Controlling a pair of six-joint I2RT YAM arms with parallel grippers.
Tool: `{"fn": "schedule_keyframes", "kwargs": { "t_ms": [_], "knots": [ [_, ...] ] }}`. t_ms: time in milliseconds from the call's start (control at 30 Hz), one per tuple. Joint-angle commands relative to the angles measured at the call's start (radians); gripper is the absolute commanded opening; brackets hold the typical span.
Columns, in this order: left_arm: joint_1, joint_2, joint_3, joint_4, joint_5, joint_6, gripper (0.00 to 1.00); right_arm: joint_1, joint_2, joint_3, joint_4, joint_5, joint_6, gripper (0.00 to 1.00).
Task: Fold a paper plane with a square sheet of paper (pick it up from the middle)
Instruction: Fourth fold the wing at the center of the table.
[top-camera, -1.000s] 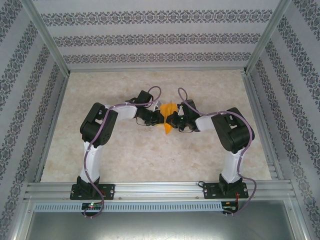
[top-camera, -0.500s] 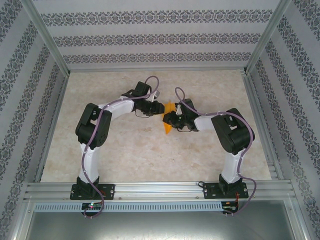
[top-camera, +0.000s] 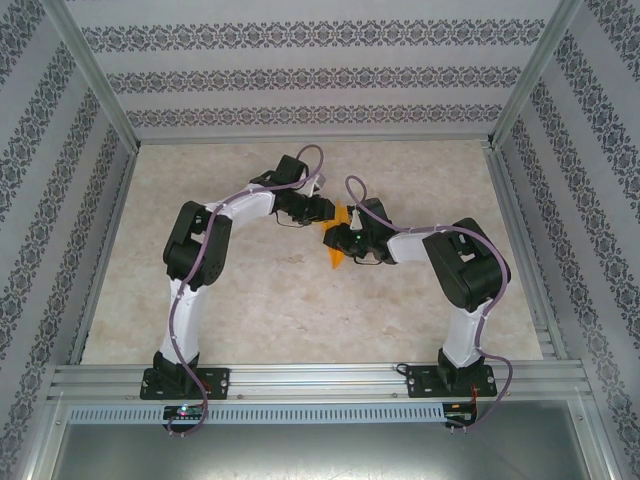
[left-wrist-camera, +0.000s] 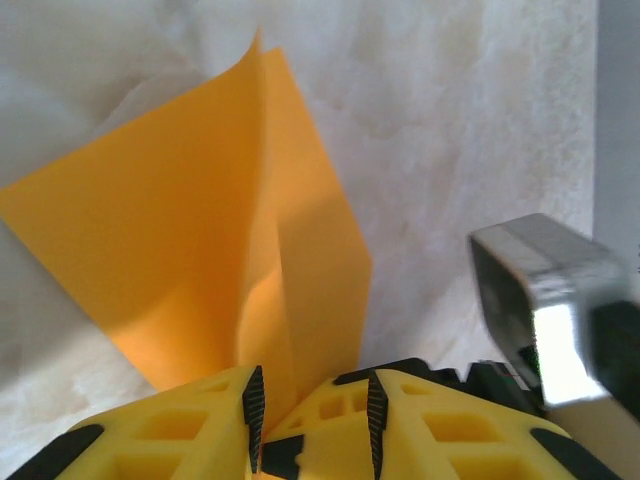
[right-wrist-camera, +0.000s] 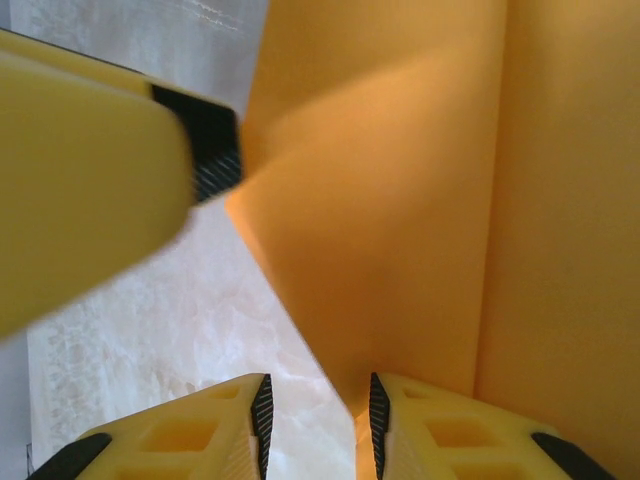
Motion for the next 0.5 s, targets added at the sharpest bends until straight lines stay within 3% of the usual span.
{"fn": "schedule_keyframes", "kwargs": {
  "t_ms": [0, 267, 467],
  "knots": [
    [0.011, 0.032, 0.042, -0.087, -0.004, 0.051, 0.35, 0.007, 0.018, -0.046, -0.138, 0.068, -0.032, 0.34],
    [0.011, 0.068, 0.049, -0.056, 0.054, 0.032, 0.24, 0.007, 0.006, -0.051, -0.142, 0.070, -0.038, 0.34],
    [0.013, 0.084, 0.072, -0.097, 0.014, 0.062, 0.19, 0.007, 0.009, -0.048, -0.140, 0.066, -0.040, 0.34]
  ]
}}
